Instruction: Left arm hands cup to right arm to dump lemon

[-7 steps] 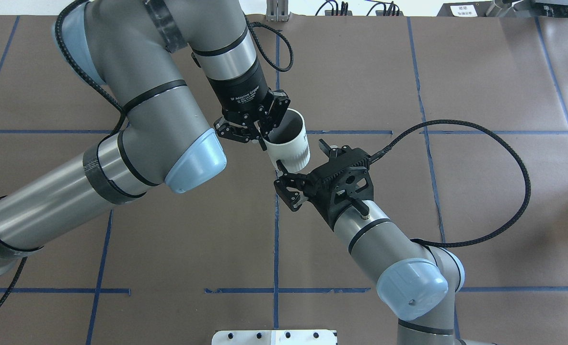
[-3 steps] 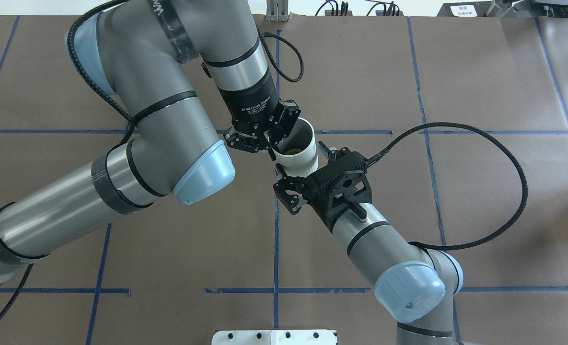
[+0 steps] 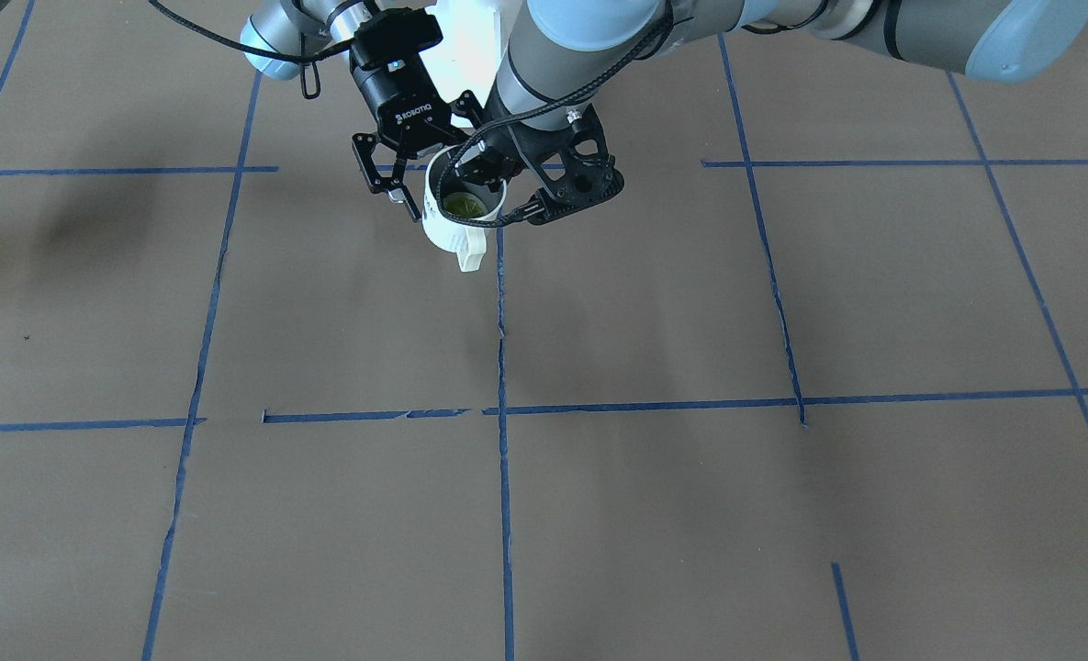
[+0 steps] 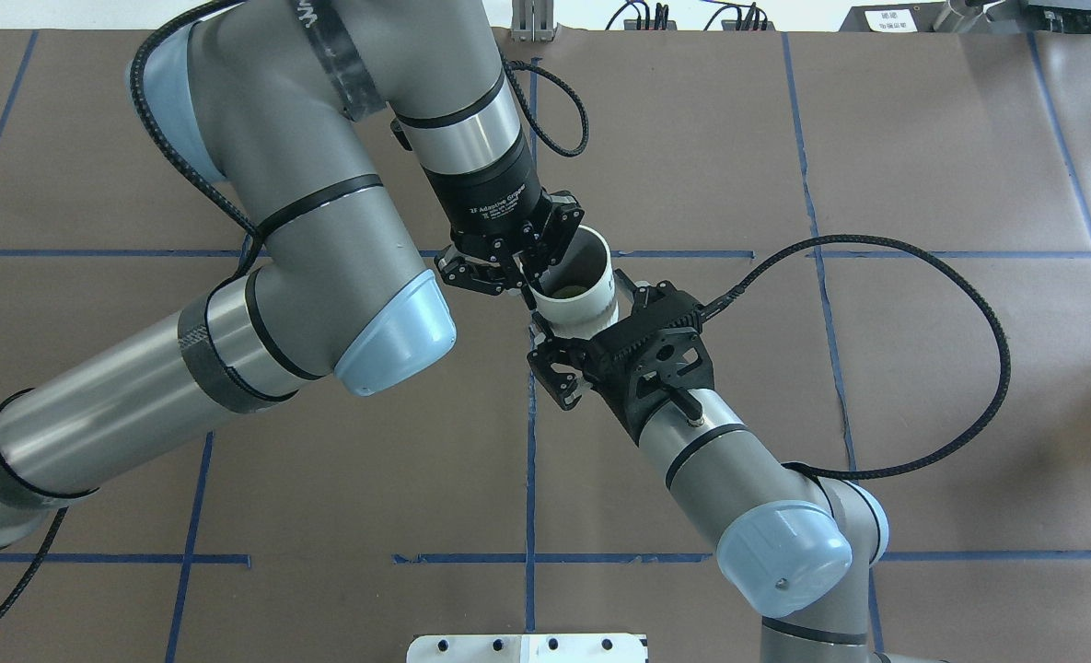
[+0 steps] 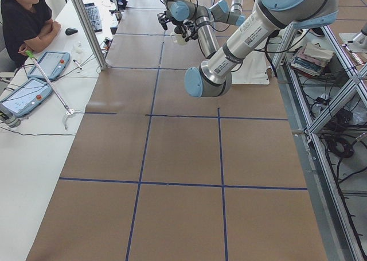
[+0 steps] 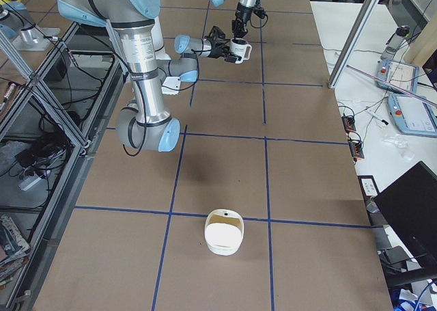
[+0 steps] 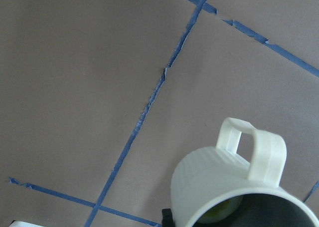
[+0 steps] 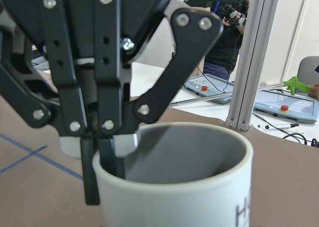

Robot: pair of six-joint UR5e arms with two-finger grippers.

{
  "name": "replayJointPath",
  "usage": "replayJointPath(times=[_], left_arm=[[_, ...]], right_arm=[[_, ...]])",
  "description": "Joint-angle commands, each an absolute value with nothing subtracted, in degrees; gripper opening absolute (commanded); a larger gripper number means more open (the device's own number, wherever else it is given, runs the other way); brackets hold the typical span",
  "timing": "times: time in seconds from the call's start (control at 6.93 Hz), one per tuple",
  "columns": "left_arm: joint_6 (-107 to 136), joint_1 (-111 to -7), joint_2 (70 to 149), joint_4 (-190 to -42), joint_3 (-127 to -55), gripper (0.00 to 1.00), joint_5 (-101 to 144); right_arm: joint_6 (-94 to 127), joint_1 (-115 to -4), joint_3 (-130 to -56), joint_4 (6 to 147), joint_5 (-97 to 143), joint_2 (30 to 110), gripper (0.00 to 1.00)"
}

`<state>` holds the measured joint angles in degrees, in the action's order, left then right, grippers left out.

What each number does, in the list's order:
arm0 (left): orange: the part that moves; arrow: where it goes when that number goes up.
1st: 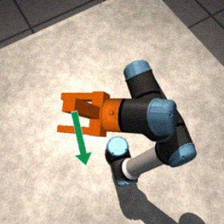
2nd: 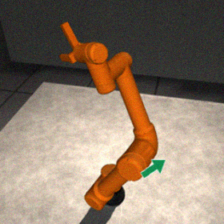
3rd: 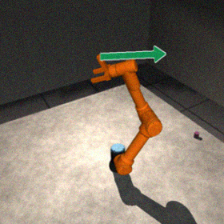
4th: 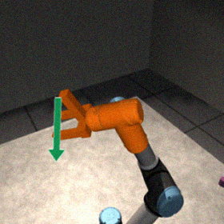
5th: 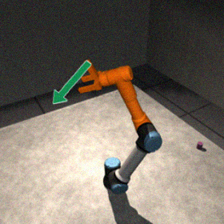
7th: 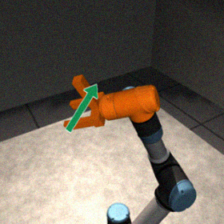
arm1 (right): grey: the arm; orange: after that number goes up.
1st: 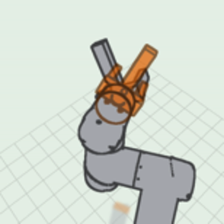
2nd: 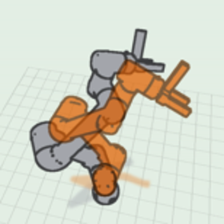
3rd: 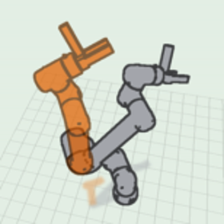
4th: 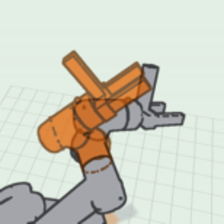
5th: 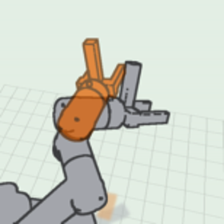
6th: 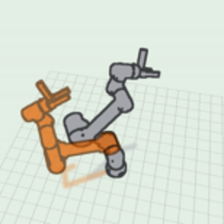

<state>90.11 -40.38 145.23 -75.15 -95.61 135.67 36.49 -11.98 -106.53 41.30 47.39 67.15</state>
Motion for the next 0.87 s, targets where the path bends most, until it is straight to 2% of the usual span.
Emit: replayJointPath(times=[0.0,0.29,0.43,0.58,0.72], left_arm=[[90.44,-39.64,145.28,-75.15,-95.8,0.06,135.62],[90.44,-39.12,145.28,-75.15,-95.98,0.08,135.62],[90.44,-39.11,145.28,-75.15,-95.98,0.08,135.62],[90.44,-39.11,145.28,-75.15,-95.98,0.16,135.62],[90.35,-39.11,145.2,-75.32,-95.89,0.59,135.62]], right_arm=[[36.12,-12.13,-106.35,41.22,47.37,67.15,0.95],[36.12,-12.04,-106.44,41.22,47.37,67.15,0.94],[35.86,-12.04,-106.35,41.22,47.37,67.15,0.91],[33.08,-12.04,-106.35,41.31,47.37,67.15,0.71],[31.48,-11.78,-106.35,41.22,47.29,67.15,0.59]])
